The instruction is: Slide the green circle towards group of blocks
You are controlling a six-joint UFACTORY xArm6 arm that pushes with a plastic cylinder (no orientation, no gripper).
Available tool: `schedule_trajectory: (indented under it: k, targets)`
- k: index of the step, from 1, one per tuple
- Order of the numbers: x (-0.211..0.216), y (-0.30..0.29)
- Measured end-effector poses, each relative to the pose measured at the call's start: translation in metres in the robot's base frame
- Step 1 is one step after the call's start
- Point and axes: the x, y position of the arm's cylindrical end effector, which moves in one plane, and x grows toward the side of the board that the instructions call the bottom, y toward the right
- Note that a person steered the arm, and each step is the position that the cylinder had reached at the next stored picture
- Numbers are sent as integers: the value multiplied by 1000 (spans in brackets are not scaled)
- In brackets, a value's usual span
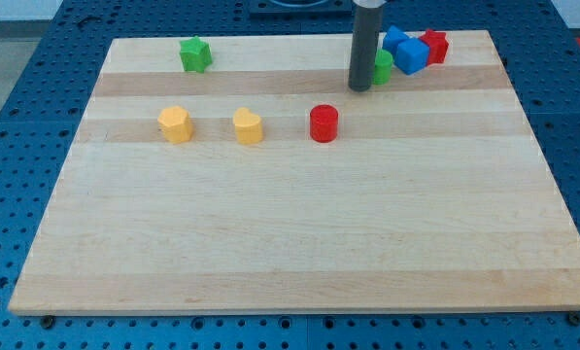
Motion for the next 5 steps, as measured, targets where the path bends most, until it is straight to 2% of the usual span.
schedule_trajectory:
  k: [4, 5]
  targets:
    - [-24, 19]
    - [-15, -2]
